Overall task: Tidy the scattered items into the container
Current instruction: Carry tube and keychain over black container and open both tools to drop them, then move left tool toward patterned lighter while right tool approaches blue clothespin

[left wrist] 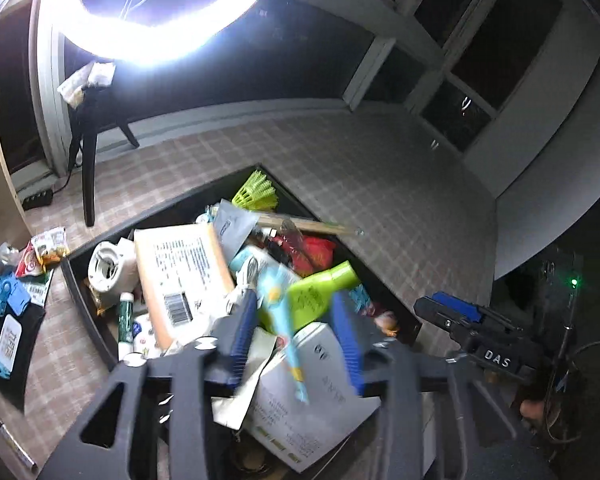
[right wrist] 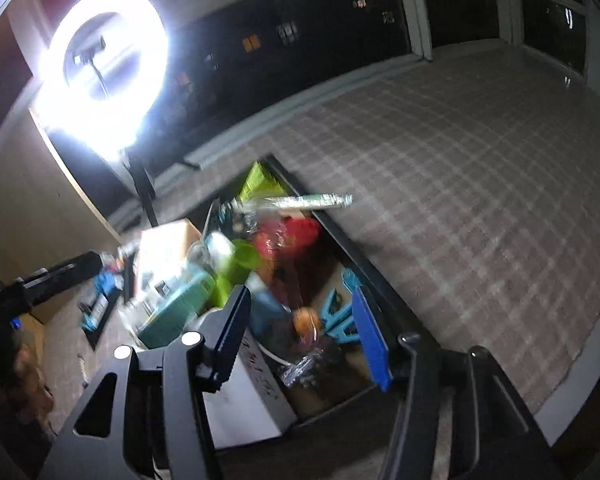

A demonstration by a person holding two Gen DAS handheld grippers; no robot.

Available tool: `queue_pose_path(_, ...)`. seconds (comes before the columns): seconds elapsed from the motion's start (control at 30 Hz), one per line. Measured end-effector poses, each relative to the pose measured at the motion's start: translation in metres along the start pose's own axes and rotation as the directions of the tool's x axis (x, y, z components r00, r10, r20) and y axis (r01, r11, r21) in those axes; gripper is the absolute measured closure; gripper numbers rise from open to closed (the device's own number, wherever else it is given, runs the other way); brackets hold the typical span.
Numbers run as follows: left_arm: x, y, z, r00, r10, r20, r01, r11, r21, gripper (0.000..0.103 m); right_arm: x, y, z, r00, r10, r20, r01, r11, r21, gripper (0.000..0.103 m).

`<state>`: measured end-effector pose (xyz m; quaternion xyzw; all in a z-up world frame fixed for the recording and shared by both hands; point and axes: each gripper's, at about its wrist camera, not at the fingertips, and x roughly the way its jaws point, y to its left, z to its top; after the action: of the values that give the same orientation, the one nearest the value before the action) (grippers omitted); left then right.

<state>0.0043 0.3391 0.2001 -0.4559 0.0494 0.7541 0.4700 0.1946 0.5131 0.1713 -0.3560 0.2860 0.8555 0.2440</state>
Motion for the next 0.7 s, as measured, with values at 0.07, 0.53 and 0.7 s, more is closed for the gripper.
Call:
queue_pose_path(0.07, -0.008, 0.004, 0.0, 0.999, 0.026, 0.02, -0.026, 1.0, 0.01, 0.065, -0.003, -0.001, 0.003, 1.0, 0.006, 0.016, -0.006, 1.0, 0.01, 0.051)
queue_pose_path(0.53, -0.092, 0.137, -0.056, 0.949, 0.311, 0.051, -0.293, 0.93, -0.223, 0.066, 0.02, 0.094, 0.013, 0.986, 0.16, -0.051, -0.166, 0.973, -0.162, 0.051)
queue_pose_path(0.7, -0.128, 0.21, -0.115, 0.917, 0.399, -0.002, -0.367, 0.843, -0.394, 0.066, 0.047, 0.158, -0.001, 0.962, 0.227, -0.149, -0.263, 0.918, -0.296, 0.051)
